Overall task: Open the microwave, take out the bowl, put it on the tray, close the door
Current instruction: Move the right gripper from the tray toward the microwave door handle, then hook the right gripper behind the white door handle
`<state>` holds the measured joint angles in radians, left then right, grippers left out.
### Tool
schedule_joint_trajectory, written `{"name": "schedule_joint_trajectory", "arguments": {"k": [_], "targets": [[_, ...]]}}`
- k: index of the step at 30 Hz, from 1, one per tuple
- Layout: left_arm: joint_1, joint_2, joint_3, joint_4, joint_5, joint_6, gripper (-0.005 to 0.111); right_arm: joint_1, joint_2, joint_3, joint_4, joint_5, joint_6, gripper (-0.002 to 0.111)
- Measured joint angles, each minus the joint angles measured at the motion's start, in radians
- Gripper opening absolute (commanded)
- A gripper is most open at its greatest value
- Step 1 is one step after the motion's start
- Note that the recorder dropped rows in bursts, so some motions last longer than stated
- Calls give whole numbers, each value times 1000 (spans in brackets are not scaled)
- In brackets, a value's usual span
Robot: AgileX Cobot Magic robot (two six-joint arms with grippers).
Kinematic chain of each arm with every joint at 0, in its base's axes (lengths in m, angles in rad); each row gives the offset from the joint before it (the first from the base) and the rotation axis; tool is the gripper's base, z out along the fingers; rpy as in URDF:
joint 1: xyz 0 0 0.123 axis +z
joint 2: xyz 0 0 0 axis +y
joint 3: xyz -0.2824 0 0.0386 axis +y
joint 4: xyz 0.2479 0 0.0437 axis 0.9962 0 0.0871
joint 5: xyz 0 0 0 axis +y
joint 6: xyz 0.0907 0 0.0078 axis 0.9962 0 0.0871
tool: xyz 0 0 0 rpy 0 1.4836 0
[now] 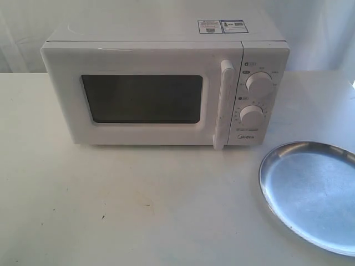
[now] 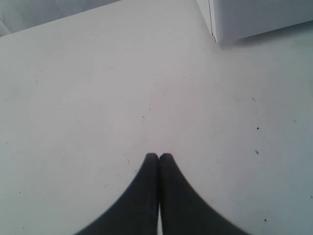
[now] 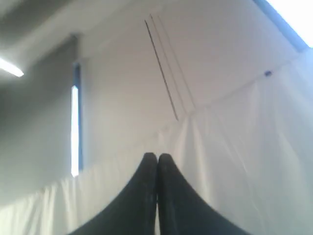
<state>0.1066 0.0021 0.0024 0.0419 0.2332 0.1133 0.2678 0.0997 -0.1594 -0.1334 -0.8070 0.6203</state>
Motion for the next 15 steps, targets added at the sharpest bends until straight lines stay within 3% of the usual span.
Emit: {"name": "schedule_joint_trajectory", "arguments": {"k": [3, 8, 15], "targets": [[0, 0, 0, 0, 0, 0, 0, 0, 156, -100, -201, 80, -57, 0], [0, 0, 0, 0, 0, 0, 0, 0, 507, -229, -808, 4, 52, 0], [0, 0, 0, 0, 0, 0, 0, 0, 1081, -245, -1054, -285, -93, 0]]}}
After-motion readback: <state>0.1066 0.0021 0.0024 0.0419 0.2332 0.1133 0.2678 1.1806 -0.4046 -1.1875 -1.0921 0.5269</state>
